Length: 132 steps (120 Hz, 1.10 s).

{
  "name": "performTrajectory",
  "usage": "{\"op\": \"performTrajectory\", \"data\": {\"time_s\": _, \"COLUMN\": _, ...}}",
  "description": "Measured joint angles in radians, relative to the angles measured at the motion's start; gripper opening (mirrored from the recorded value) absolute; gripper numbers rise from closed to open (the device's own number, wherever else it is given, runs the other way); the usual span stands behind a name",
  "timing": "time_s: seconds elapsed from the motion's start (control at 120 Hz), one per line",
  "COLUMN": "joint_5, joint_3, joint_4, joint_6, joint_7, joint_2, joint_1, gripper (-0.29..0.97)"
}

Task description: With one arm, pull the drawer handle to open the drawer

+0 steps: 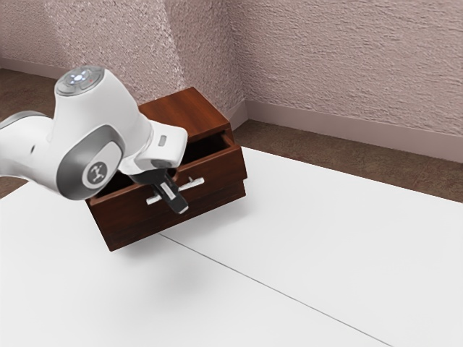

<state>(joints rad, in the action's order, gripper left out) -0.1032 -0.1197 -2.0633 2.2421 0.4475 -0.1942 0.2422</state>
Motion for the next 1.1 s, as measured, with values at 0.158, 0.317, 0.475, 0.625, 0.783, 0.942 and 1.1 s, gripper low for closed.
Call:
{"op": "performTrajectory", "data": {"time_s": 0.158, "joint_5": -0.002, "joint_3": 0.0, "joint_4": -0.022, "joint_6": 0.005, "joint_7": -0.014, "joint_2": -0.02, "joint_1": -0.012, "gripper": 0.33}}
{"op": "performTrajectory", "data": {"time_s": 0.317, "joint_5": -0.004, "joint_3": 0.0, "joint_4": -0.039, "joint_6": 0.015, "joint_7": -0.029, "joint_2": -0.029, "joint_1": -0.021, "gripper": 0.35}}
{"op": "performTrajectory", "data": {"time_s": 0.475, "joint_5": -0.007, "joint_3": -0.001, "joint_4": -0.051, "joint_6": 0.022, "joint_7": -0.046, "joint_2": -0.039, "joint_1": -0.033, "gripper": 0.35}}
{"op": "performTrajectory", "data": {"time_s": 0.625, "joint_5": -0.008, "joint_3": -0.001, "joint_4": -0.067, "joint_6": 0.028, "joint_7": -0.06, "joint_2": -0.056, "joint_1": -0.037, "gripper": 0.34}}
{"op": "performTrajectory", "data": {"time_s": 0.783, "joint_5": -0.009, "joint_3": -0.003, "joint_4": -0.081, "joint_6": 0.031, "joint_7": -0.076, "joint_2": -0.07, "joint_1": -0.051, "gripper": 0.35}}
{"op": "performTrajectory", "data": {"time_s": 0.942, "joint_5": -0.01, "joint_3": -0.004, "joint_4": -0.09, "joint_6": 0.033, "joint_7": -0.09, "joint_2": -0.079, "joint_1": -0.057, "gripper": 0.34}}
{"op": "performTrajectory", "data": {"time_s": 1.1, "joint_5": -0.011, "joint_3": -0.004, "joint_4": -0.108, "joint_6": 0.036, "joint_7": -0.104, "joint_2": -0.095, "joint_1": -0.066, "gripper": 0.34}}
